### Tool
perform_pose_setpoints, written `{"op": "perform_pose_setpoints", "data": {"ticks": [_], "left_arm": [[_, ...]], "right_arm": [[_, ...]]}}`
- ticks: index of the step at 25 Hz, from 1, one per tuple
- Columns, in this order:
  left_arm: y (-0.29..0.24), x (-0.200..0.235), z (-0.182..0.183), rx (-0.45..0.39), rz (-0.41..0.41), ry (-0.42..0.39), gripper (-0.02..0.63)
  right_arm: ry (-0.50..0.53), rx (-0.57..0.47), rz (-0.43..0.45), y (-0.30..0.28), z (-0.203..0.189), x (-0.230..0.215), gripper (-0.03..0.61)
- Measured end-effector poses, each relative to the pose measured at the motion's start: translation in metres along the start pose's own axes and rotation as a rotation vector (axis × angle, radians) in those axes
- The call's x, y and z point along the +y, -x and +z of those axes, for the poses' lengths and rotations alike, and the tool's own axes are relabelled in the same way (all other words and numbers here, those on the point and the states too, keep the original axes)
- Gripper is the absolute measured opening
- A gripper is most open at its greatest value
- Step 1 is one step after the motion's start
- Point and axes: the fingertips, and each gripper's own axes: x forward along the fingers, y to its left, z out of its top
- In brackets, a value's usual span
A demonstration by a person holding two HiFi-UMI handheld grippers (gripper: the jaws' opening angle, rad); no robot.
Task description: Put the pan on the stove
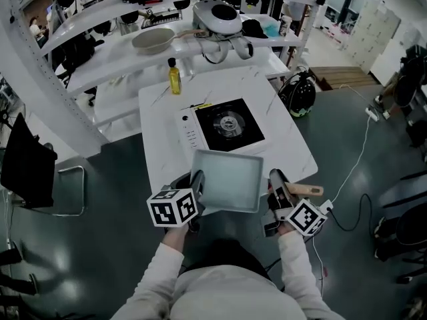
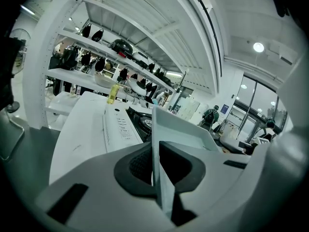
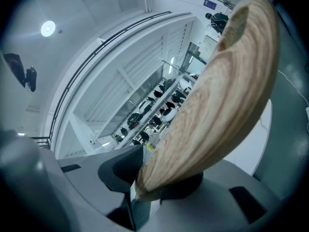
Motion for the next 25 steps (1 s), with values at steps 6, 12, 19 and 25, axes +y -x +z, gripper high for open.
{"op": "perform_pose_setpoints", "data": {"ticks": [6, 12, 19, 25], "left_arm": [[-0.019, 0.009, 0.007, 0.007, 0.002, 0.01, 0.037], [-0.044, 0.015, 0.023, 0.001, 0.02, 0.01, 0.037], [-0.077, 0.018, 0.042, -0.003, 0.04, 0.01, 0.037], [-0.106, 0.021, 0.059, -0.007, 0.06, 0.014, 0.037]], "right_arm": [[0.016, 0.013, -0.009, -0.021, 0.006, -0.01, 0.132], [0.002, 0.025, 0.012, -0.051, 0.018, -0.021, 0.132], [-0.009, 0.039, 0.035, -0.086, 0.038, -0.035, 0.132], [-0.011, 0.06, 0.047, -0.118, 0.056, -0.047, 0.132]]}}
